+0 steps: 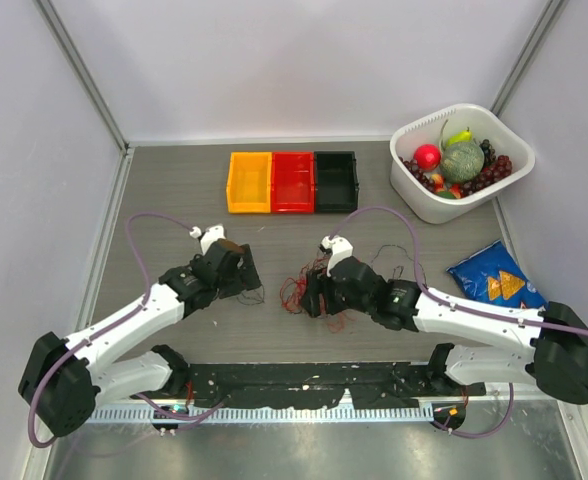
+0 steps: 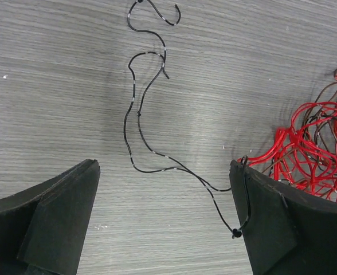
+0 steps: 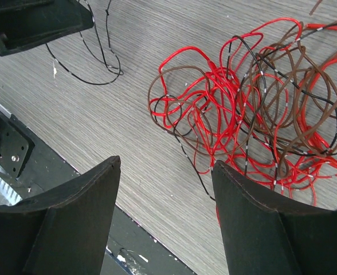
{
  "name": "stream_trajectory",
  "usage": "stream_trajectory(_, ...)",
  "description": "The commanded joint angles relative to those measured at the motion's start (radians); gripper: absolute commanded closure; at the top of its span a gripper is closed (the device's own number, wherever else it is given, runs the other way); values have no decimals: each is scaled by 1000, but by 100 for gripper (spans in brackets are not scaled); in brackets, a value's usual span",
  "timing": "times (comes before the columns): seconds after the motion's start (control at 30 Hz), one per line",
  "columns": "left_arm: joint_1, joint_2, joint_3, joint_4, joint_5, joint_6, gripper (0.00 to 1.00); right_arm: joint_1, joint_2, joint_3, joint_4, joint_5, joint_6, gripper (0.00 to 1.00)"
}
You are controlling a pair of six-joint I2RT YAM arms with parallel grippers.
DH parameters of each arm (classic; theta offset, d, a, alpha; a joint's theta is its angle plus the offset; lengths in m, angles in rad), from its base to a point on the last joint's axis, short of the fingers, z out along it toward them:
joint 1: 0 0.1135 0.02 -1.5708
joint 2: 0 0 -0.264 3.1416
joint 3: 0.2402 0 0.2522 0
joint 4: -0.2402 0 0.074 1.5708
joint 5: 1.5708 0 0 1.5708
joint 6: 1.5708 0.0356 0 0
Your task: Untangle the cables
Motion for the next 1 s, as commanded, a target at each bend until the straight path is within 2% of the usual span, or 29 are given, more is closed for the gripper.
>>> stream_trajectory(0.0, 3, -38, 16, 2, 48, 35, 0, 6, 5, -28, 149, -8, -14, 30)
stream_trajectory(0.23, 6, 29, 30, 102, 140, 117, 0, 6, 34, -116, 374, 2, -23, 30)
stream_trajectory(0.37, 31, 157, 93, 116, 159, 147, 0, 6, 74, -113, 378, 2, -39, 30)
stream_trajectory(0.5, 61, 270, 103, 198, 203, 185, 1, 6, 73, -117, 358, 8, -55, 30)
stream_trajectory(0.6, 97, 321, 113, 212, 219, 190, 16, 5, 39, -127, 352, 17, -63, 30)
stream_trajectory(0.67, 106, 327, 113, 211, 208, 187, 42, 3, 25, -131, 352, 19, -66, 30)
stream_trajectory(0.73, 106, 321, 122, 188, 202, 185, 72, 5, 24, -136, 355, 22, -68, 30)
stream_trajectory(0.8, 104, 281, 133, 160, 205, 185, 97, 5, 34, -136, 364, 20, -68, 30)
stream_trajectory(0.83, 104, 252, 134, 154, 193, 177, 100, 5, 49, -136, 368, 22, -65, 30)
stream_trajectory(0.97, 117, 172, 188, 120, 173, 197, 100, 5, 85, -130, 404, 14, -46, 30)
